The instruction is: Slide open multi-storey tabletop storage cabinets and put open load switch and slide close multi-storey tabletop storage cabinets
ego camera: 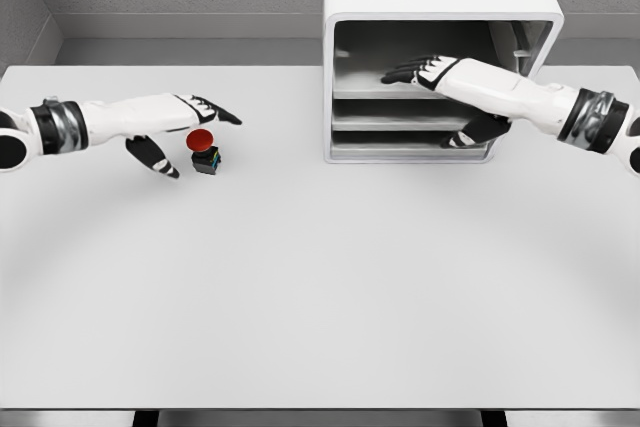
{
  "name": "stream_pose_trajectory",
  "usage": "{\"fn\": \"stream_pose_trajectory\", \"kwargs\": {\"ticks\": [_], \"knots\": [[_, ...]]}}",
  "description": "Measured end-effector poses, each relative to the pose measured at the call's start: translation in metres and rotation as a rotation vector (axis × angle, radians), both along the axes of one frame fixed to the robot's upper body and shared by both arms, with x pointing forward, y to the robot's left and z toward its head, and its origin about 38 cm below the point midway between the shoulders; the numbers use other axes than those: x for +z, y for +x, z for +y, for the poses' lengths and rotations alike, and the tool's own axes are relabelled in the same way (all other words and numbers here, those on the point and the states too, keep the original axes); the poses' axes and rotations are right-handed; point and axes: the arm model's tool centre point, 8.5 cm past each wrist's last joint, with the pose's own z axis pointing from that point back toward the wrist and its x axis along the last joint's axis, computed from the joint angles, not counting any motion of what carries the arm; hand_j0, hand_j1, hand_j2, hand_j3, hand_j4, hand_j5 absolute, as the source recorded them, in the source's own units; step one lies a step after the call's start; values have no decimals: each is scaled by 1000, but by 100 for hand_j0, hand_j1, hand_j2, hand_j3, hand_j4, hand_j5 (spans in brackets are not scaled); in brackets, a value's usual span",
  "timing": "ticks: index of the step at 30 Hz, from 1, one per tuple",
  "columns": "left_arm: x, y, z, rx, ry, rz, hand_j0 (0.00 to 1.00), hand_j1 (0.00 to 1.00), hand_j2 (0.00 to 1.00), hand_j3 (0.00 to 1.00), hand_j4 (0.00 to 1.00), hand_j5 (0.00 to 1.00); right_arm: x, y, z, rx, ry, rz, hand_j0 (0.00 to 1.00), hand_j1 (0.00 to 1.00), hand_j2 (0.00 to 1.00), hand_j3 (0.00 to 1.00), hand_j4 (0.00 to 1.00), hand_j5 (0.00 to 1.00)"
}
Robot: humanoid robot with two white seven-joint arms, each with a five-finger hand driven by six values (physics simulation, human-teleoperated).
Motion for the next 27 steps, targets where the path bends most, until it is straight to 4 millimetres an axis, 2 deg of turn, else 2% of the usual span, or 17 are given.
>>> {"fn": "stream_pose_trajectory", "kwargs": {"ticks": [3, 8, 17, 22, 27], "knots": [[-1, 1, -2, -1, -2, 3, 90, 90, 90, 90, 90, 90, -2, 1, -1, -5, -7, 2, 100, 100, 100, 100, 100, 100], [-3, 1, -3, -1, 0, 6, 82, 82, 82, 82, 82, 82, -6, 1, 4, 6, -27, 11, 100, 100, 100, 100, 100, 100], [-6, 1, -3, 1, 3, 11, 82, 82, 82, 82, 82, 82, -6, 4, 6, 8, -37, 13, 100, 100, 100, 100, 100, 100], [-8, 2, -5, 1, 3, 14, 83, 83, 83, 83, 83, 83, -15, 8, -2, -24, -73, 18, 100, 100, 100, 100, 100, 100], [-10, 2, -6, -1, 4, 20, 83, 83, 83, 83, 83, 83, -14, 16, -5, -45, -78, 17, 100, 100, 100, 100, 100, 100]]}}
